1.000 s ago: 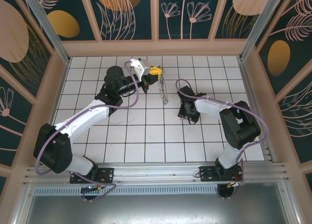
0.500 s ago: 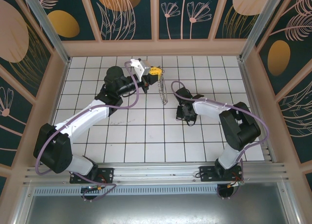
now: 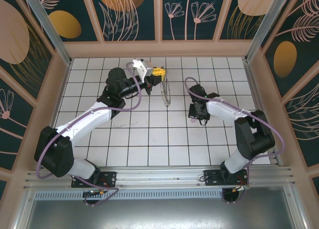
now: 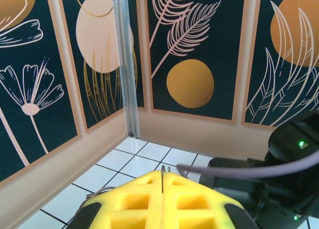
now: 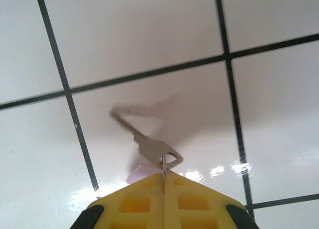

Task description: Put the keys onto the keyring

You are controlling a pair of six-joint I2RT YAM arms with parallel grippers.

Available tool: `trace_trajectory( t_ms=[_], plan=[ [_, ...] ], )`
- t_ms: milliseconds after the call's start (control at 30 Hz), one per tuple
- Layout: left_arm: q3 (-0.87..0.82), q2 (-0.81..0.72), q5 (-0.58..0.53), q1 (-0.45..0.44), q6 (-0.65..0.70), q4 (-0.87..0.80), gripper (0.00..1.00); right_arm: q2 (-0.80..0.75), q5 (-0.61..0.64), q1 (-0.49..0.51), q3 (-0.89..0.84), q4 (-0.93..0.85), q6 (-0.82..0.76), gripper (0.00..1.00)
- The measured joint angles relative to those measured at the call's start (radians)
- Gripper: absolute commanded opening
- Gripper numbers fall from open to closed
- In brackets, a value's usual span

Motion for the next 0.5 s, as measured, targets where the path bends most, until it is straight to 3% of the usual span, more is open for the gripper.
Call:
trace_trajectory(
  t_ms=[300, 500],
  plan=[
    [0.000, 0.000, 0.000, 0.000, -0.004, 0.001, 0.00, -0.089, -0.050, -0.007, -0.019, 0.041, 0.022, 0.00],
    [0.000, 0.000, 0.000, 0.000, -0.008, 0.001, 0.00, -0.154, -0.173, -0.006, -0.019, 0.094, 0.017, 0.00]
  ],
)
